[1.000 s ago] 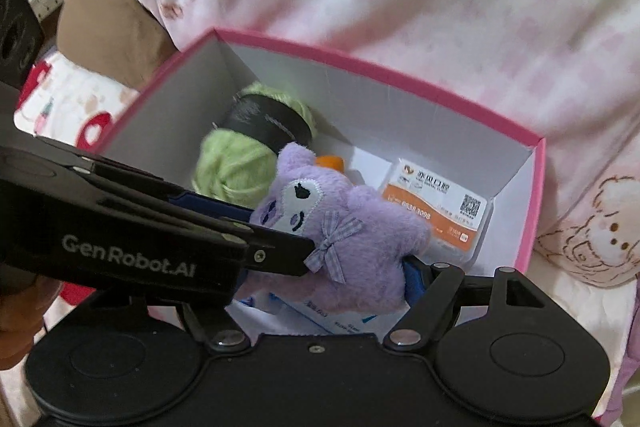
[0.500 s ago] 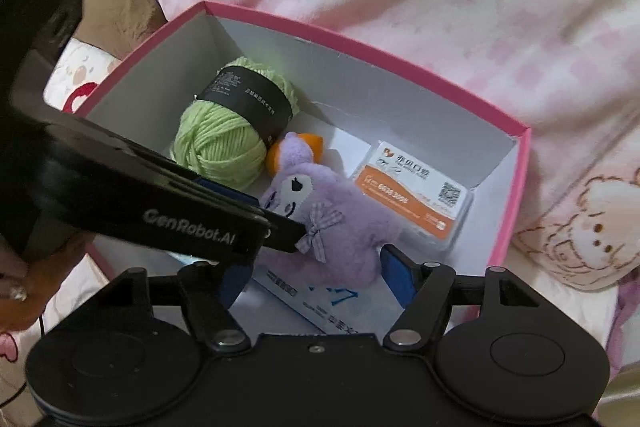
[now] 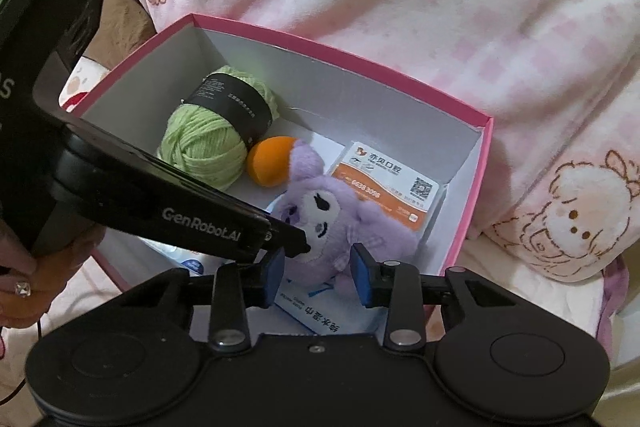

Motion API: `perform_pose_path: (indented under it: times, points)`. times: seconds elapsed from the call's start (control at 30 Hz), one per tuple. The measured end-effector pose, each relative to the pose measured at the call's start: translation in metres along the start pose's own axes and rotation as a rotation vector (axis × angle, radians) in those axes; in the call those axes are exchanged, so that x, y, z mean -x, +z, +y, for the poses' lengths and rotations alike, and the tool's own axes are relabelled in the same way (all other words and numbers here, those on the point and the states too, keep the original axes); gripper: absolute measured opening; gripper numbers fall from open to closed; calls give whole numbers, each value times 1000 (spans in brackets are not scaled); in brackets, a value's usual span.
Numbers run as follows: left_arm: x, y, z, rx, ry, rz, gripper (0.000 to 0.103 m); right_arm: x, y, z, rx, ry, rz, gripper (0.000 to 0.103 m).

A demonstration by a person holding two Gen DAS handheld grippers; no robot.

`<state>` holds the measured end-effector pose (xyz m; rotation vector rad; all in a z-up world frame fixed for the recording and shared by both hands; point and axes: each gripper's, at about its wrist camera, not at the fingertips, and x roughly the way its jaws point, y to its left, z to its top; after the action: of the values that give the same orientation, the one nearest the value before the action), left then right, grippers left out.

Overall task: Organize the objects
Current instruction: 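Lower the plush toy beside the floss box and open the left gripper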

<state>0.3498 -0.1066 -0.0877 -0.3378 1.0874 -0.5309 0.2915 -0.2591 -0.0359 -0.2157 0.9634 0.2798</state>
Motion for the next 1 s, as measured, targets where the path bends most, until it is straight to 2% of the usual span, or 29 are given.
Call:
perform_pose_path:
  times: [0.23, 0.37, 0.53, 0.63, 0.7, 0.8, 0.9, 1.0]
  points:
    - [3, 8, -2, -18, 22, 20, 25, -5, -1, 1, 15, -17, -14, 38]
    - [21, 11, -1, -101, 159, -14, 25, -4, 1, -2, -12, 15, -47, 40]
    - [27, 20, 13, -95, 265, -10, 25, -11, 4, -2, -39, 47, -55, 40]
    - [28, 20, 18, -101, 368, -30, 25, -12, 3, -1, -44, 47, -63, 40]
    - [29, 18, 23, -97, 411, -38, 25, -12, 2, -2, -49, 49, -67, 41]
    - [32, 17, 28, -75, 387, -52, 25, -14, 1, -3, -53, 54, -68, 41]
    - [36, 12, 24, -96, 386, -60, 25, -14, 0, -1, -64, 56, -65, 41]
    - [49, 8, 16, -109, 379, -63, 35, 0, -1, -3, -117, 92, -90, 42]
